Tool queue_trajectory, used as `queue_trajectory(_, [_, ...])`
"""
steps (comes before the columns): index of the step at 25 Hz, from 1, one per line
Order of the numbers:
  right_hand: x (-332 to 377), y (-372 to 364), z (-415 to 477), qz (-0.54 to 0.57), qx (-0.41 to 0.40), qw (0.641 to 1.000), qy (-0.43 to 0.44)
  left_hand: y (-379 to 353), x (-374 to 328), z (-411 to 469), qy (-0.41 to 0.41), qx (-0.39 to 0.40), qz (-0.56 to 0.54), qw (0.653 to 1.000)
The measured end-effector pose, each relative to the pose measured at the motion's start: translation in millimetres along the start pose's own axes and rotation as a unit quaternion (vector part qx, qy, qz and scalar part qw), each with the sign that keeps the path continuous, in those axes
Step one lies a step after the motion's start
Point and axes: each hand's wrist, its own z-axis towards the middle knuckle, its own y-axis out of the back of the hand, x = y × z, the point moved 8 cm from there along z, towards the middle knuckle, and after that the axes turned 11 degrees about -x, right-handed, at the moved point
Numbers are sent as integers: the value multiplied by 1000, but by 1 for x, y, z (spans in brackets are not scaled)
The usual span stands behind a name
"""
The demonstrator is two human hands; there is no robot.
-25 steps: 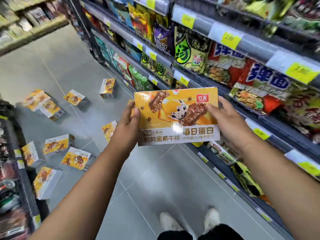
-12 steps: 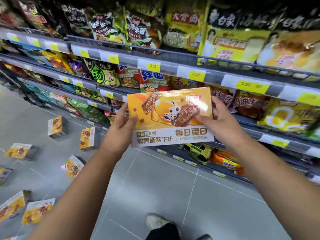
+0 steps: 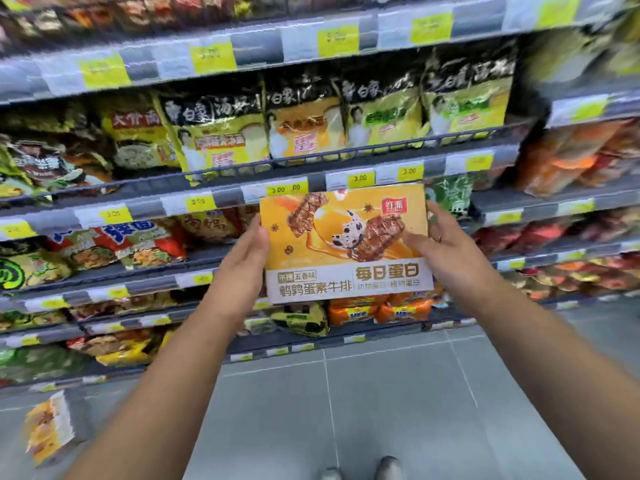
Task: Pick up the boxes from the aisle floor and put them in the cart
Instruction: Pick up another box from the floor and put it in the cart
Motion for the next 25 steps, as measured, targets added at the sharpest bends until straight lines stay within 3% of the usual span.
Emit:
queue_trajectory(7, [-27,140,-32,45,-205,977,-29,-143,-45,7,-69,143,37,987])
queue_trajectory(15, [-94,337,-79,80,-399,910,-82,-376,-67,-61,-87,322,40,942])
queue_trajectory(23, [-149,561,-97,64,-478,870,-101,-634,-89,-158,-130,434,84,887])
queue_trajectory(25, [-152,580,-94,69,-469,874,-106,-657,-100,-170,-125,443,76,885])
